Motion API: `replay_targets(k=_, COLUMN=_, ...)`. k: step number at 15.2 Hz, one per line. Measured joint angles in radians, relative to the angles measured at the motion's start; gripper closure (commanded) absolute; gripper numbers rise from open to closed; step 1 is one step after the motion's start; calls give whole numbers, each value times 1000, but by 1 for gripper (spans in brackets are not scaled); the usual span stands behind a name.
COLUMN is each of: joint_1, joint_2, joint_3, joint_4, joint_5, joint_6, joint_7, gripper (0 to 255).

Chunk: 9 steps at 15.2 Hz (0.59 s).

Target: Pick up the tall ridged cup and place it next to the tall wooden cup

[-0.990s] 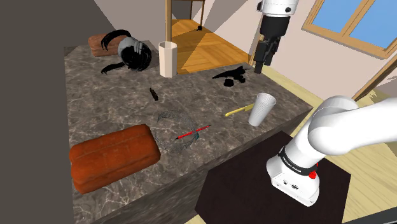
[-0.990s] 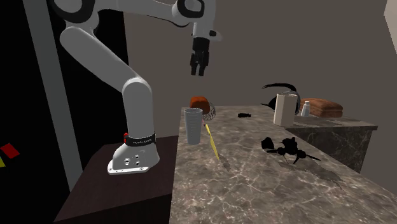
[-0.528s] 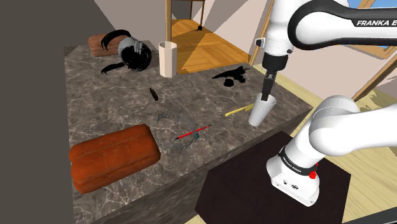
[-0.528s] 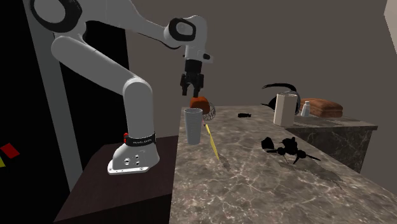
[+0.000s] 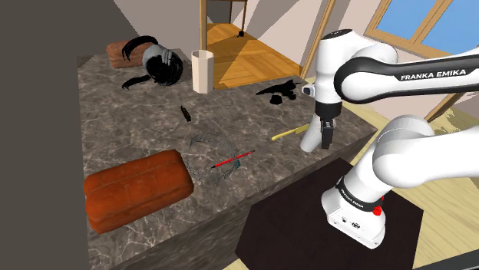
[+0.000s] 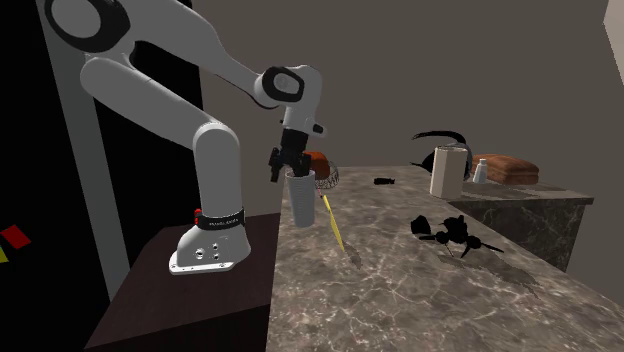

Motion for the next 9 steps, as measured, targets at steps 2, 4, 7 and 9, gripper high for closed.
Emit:
replay_targets(k=2, joint_1=-7, joint_2=-6, joint_3=-23, joint_4=-37, joint_5=-23, joint_6=52, joint_7=-18, gripper=0)
replay_targets(k=4, joint_1=-8, joint_2=-8, joint_3=-35, joint_4=-43, joint_5=-37, joint_6=52, joint_7=-26, gripper=0)
replay_targets(k=7, joint_1=-9, joint_2=-8, joint_3=-36, joint_4=-43, joint_5=-36, joint_6=33, joint_7=-25, gripper=0)
replay_targets(k=9, joint_1=-10, joint_2=-9, joint_3=-44, joint_4=-32, joint_5=-45, joint_6=78, joint_7=-22, gripper=0)
